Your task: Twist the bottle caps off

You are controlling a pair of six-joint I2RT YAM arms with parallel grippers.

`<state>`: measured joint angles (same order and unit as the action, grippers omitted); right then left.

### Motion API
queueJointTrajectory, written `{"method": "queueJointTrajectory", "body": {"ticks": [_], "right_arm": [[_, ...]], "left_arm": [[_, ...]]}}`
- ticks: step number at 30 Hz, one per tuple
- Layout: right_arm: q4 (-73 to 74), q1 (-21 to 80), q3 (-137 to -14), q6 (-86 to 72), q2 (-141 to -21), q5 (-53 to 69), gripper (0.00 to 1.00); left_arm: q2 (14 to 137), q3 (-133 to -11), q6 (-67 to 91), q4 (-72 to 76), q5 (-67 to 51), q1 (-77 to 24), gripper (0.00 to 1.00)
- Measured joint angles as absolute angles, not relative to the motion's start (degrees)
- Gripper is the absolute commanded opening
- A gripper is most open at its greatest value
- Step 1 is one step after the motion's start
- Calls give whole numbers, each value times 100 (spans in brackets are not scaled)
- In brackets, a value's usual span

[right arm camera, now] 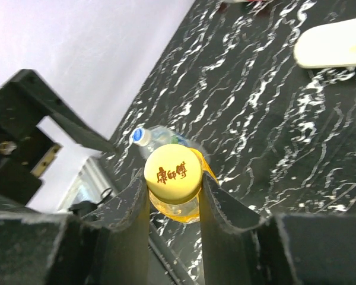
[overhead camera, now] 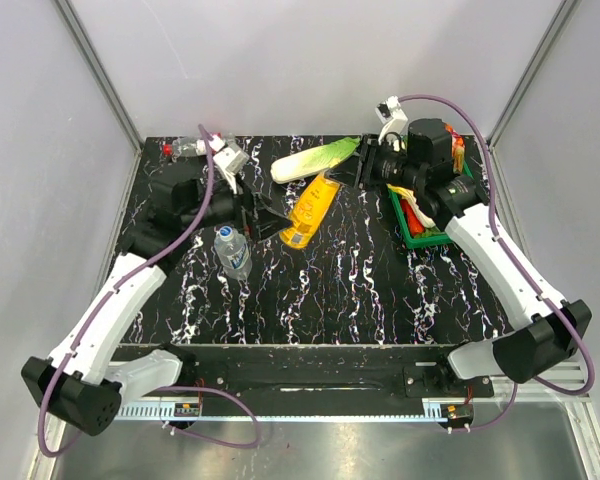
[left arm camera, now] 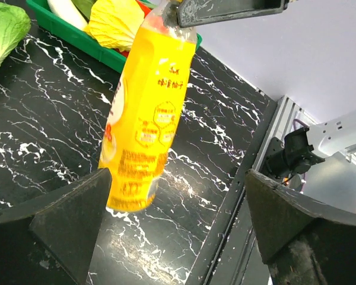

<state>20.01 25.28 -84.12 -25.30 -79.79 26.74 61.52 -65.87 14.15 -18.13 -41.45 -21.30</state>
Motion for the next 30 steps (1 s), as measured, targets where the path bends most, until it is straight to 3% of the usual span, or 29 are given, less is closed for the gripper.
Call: {"method": "queueJointTrajectory", "body": {"ticks": [9, 18, 24, 30], "right_arm": [[1977, 2480, -8409, -3070, -7874, 3420, 0], [1959, 2405, -8409, -3284, -7581, 3511, 0], [1964, 2388, -8409, -3332, -7581, 3516, 0], [1962, 2383, -8407, -3406, -7581, 3522, 0]], "left_arm": [[6482, -6569, 967, -1562, -3179, -3092, 99], [6506, -6237, 687, -1468, -2665, -3256, 99], [6654, -6158, 600, -1448, -2746, -3341, 89], [6801, -6158, 528, -1448, -3000, -3420, 72]]}}
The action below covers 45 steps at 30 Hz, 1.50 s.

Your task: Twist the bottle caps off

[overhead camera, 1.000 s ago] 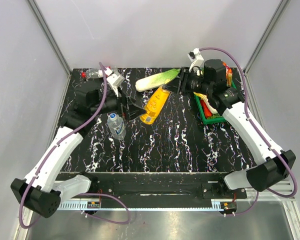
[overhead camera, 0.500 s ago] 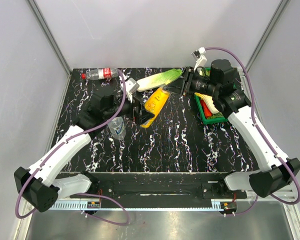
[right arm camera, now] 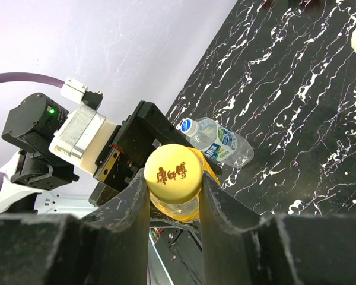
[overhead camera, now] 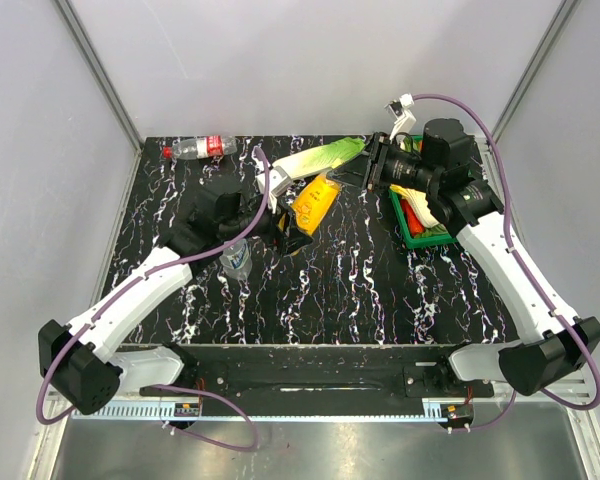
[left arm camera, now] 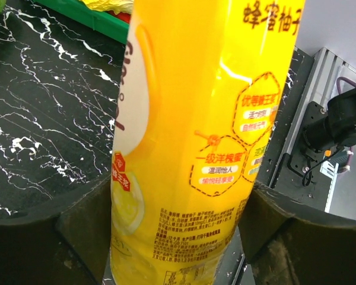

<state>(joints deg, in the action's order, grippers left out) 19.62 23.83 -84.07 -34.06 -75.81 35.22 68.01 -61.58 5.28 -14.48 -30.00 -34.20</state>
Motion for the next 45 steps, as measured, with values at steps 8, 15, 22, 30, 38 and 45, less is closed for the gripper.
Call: {"method": "queueJointTrajectory", "body": {"ticks": [8, 15, 22, 30, 38, 45], "right_arm": [[1957, 2362, -8407, -3463, -7581, 3564, 0], [1907, 2355, -8364, -3461, -7581, 3548, 46], [1817, 2335, -8322, -3489, -7581, 3435, 94], [1717, 2324, -8294, -3544, -7581, 3247, 100], [1597, 2324, -8256, -3828, -7682, 3194, 99], [1544, 2324, -8226, -4084, -7983, 3197, 100]], "left_arm": [[6812, -6158, 469, -1441, -3103, -3450, 41], [6812, -6158, 475, -1448, -3015, -3454, 32], [6740, -6156, 504, -1616, -2567, -3485, 28], [6510, -6134, 567, -2091, -1636, -3728, 21], [6368, -6136, 869, -2742, 447, -4652, 17], [6493, -6217, 1275, -3256, 2226, -5384, 17]]}}
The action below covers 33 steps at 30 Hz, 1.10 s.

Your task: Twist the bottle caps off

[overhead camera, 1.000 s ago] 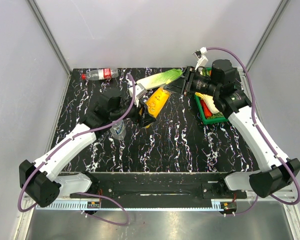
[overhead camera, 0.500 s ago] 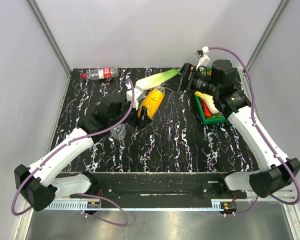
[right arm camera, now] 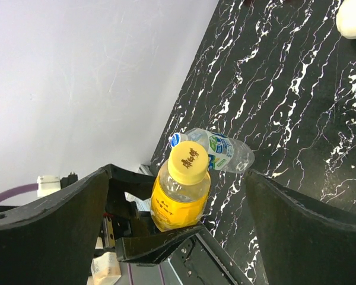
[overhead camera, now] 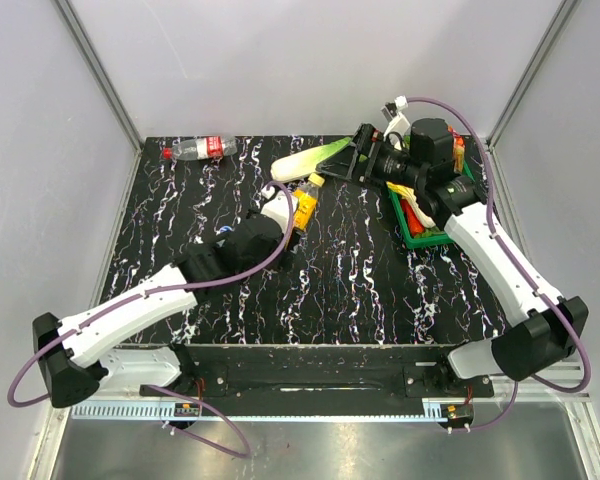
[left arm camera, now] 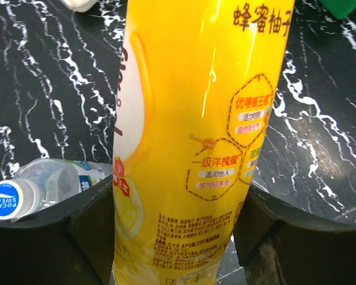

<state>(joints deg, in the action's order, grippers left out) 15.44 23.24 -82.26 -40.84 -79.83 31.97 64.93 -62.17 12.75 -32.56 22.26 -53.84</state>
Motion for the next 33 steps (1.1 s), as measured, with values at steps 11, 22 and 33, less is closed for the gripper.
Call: {"method": "queueJointTrajectory", "body": {"ticks": [11, 22, 33], "right_arm": [[1223, 2324, -8068, -4397, -8311, 3262, 89], [886, 2324, -8053, -4657, -8534, 3374, 61], [882, 2324, -8053, -4768, -8700, 3518, 44]], "left_arm": [[7111, -6783, 1538, -3745, 3461, -5881, 17], [7378, -6969, 1551, -3813, 3634, -6060, 16], [7557, -7081, 1636, -3999, 3728, -6097, 16]]}}
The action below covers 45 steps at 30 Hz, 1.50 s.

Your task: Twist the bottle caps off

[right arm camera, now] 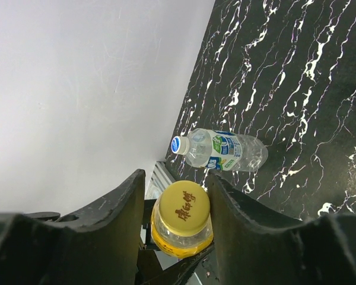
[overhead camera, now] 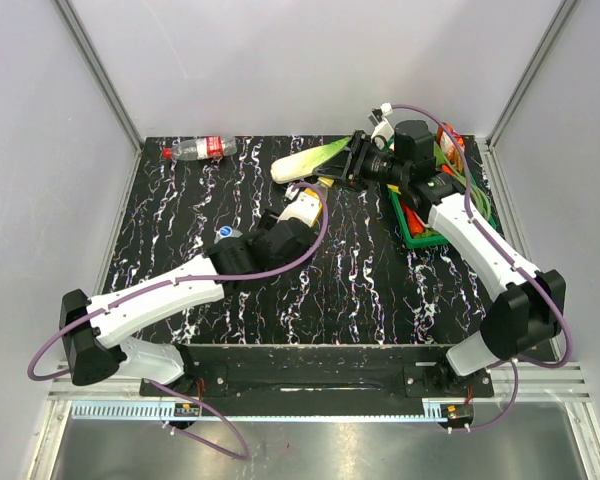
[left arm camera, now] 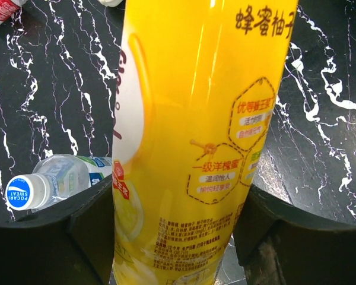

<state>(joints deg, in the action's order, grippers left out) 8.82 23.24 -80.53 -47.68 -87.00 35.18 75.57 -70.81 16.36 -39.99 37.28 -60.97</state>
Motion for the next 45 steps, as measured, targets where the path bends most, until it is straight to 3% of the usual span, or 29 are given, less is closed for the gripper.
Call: {"method": "queueJointTrajectory", "body": {"ticks": [4, 9, 10, 27, 45], "right_arm": [[884, 2324, -8051, -4772, -8698, 3514, 30], [886, 2324, -8040, -4777, -8698, 3498, 1], [884, 2324, -8034, -4777, -8698, 3498, 0], [727, 2320, -7454, -4248, -8171, 3260, 0], [16, 2318, -7293, -4036, -7972, 3861, 0]], "left_arm": [[7557, -7083, 1662, -4027, 3776, -6101, 16], [7564, -7094, 1682, -4051, 3780, -6110, 16], [7570, -7094, 1684, -4053, 3780, -6112, 17], [7797, -7091, 1726, -3977, 3312, -5992, 10], [6379, -5684, 1581, -2154, -790, -4462, 6]]}}
